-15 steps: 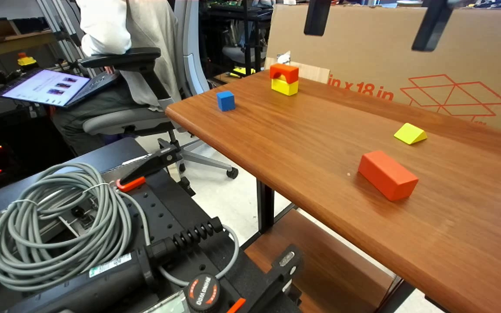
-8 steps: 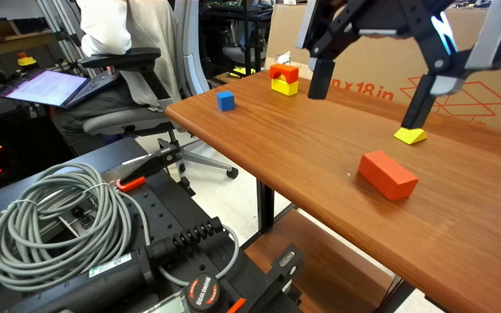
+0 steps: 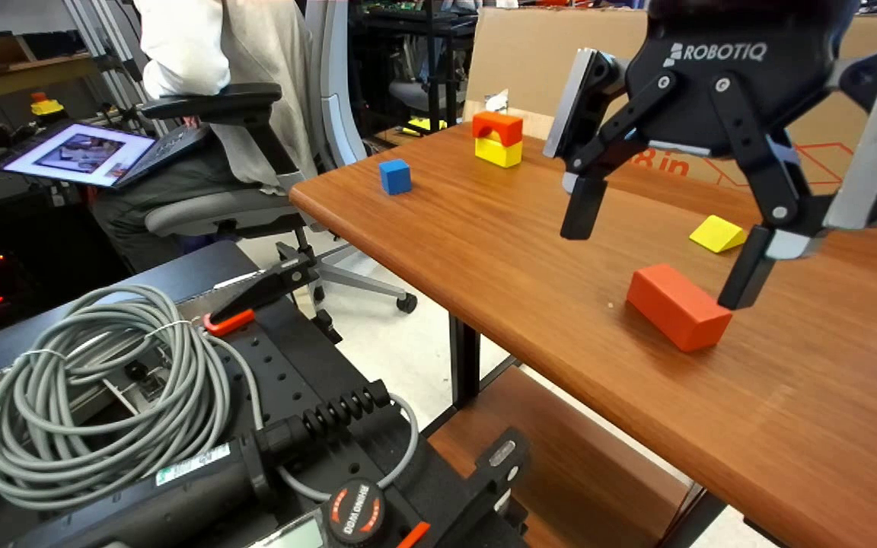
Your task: Stack the orange block on top of the other orange block
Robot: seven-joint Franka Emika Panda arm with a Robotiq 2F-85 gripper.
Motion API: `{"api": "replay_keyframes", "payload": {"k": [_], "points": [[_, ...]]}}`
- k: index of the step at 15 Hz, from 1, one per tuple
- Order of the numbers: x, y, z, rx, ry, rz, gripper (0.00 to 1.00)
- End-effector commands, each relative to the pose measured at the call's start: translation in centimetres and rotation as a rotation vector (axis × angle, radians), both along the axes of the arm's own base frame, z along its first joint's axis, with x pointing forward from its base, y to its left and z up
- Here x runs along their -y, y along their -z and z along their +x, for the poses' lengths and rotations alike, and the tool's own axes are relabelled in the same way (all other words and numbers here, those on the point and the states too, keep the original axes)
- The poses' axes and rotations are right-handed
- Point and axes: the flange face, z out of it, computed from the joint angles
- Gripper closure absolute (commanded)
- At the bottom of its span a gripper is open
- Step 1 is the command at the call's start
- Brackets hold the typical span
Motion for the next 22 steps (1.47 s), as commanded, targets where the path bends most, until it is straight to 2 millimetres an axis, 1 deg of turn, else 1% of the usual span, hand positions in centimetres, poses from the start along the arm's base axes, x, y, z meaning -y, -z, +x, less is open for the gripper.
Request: {"api": "replay_keyframes", "payload": {"k": [1,5,8,10,16,22], "points": [[1.7,0.7,0.7,0.004,0.011,-0.014,0.0],[2.9,1.5,1.2,0.016,0.028,-0.004,0.0],[3.1,2.3,1.9,0.034,0.05,0.008,0.0],[3.0,2.7,2.3,0.043,0.071,0.035,0.0],[1.6,2.0,3.8,0.111,0.098,0.113,0.0],[2.0,2.9,4.3,0.136,0.079,0.022,0.0]]}}
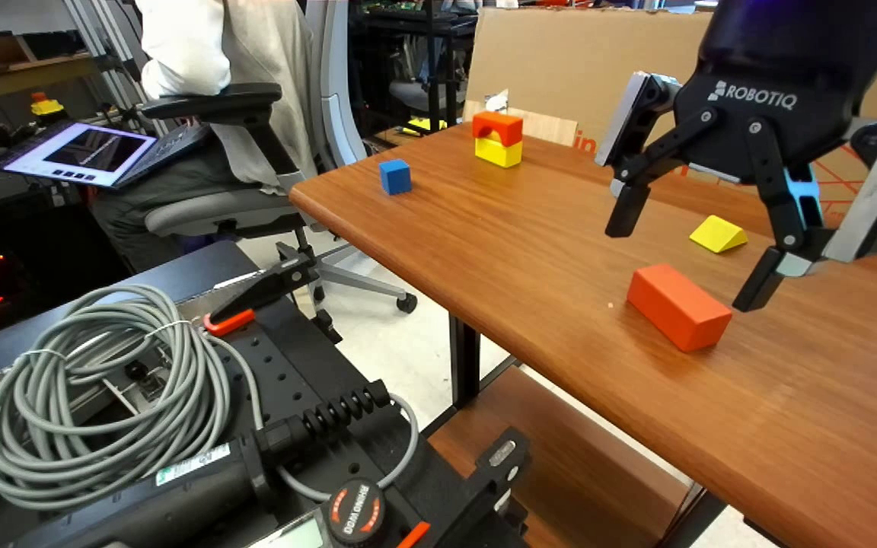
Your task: Stack the orange block on top of the other orange block
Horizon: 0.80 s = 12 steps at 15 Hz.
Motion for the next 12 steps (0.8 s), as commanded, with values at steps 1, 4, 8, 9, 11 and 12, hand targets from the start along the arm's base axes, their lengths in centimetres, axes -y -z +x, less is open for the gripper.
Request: {"api": "replay_keyframes", "payload": {"k": [1,4,8,9,11,12], "points": [[0.5,1.1,0.7,0.039,-0.001,-0.06,0.0],[0.5,1.6,1.0,0.07,-0.025,-0.085,0.0],[0.5,2.2,1.2,0.096,-0.046,-0.101,0.0],[0.4,2.5,1.2,0.098,-0.053,-0.11,0.0],[0.2,2.9,1.2,0.1,-0.069,-0.123,0.0],[0.0,3.1,1.2,0.102,-0.074,-0.127,0.0]]}}
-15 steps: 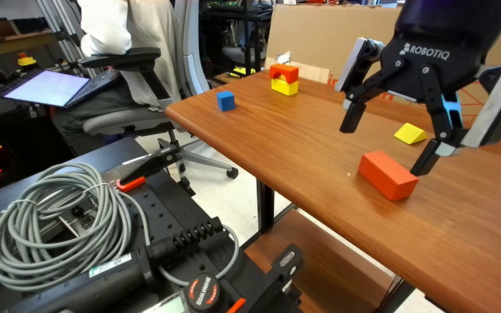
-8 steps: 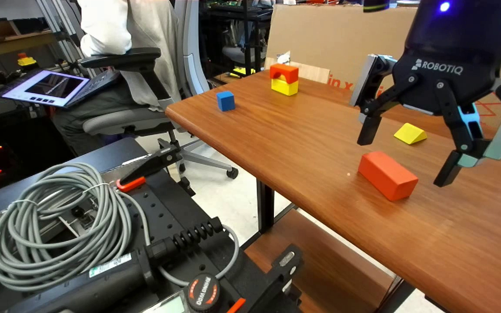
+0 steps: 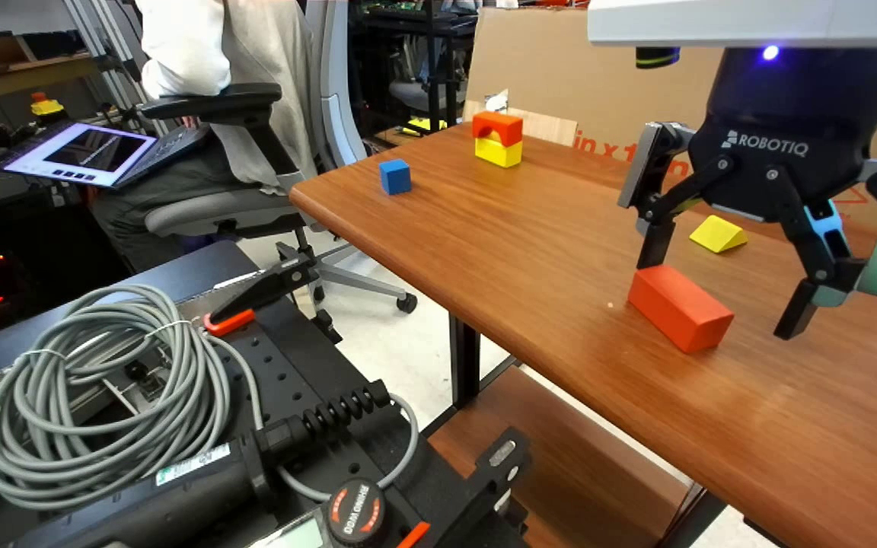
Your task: Stack the orange block on top of the other orange block
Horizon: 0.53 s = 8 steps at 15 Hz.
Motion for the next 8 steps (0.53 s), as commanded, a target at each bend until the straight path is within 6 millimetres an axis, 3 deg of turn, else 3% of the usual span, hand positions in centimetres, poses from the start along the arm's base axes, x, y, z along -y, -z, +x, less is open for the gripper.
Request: {"api": "replay_keyframes", "payload": {"k": [1,5,7,8], "points": [[-0.5,0.9,0.1,0.021,-0.019,-0.036,0.0],[-0.8,2.0,-0.5,-0.003,-0.016,-0.027,0.0],[-0.7,2.1,-0.8,-0.012,-0.008,-0.014,0.26],[-0.7,2.0,-0.8,-0.013,-0.005,-0.014,0.34]]}}
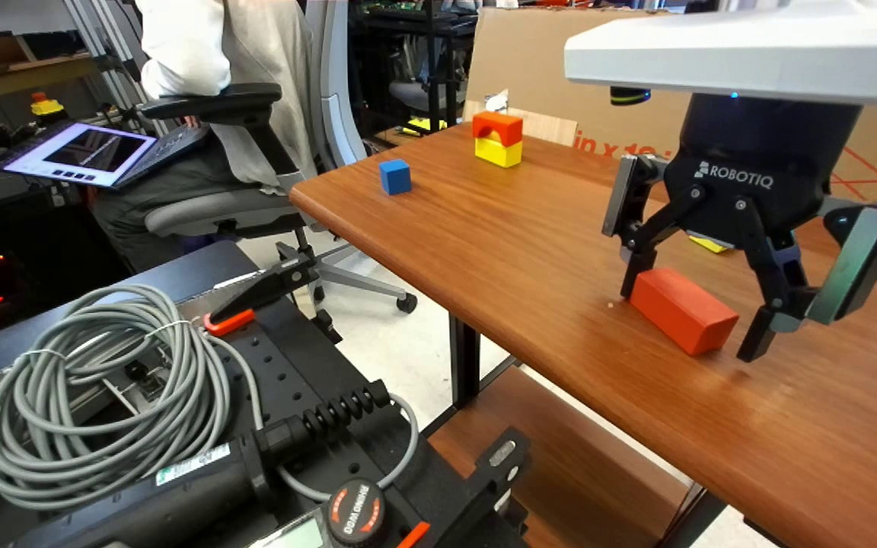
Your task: Stack the orange block on top of the other orange block
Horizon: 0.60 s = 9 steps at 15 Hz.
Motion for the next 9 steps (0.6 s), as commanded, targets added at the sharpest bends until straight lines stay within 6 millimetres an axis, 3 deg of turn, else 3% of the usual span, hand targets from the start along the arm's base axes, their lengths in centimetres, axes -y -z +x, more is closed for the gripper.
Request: {"api": "replay_keyframes", "payload": {"k": [1,3,9], "points": [[-0.1,0.0,-0.2,0.014,0.014,-0.009,0.42],[-0.1,-0.7,0.0,0.025,0.022,-0.015,0.55],[-0.7,-4.5,0.6,0.071,0.032,-0.006,0.57]]}}
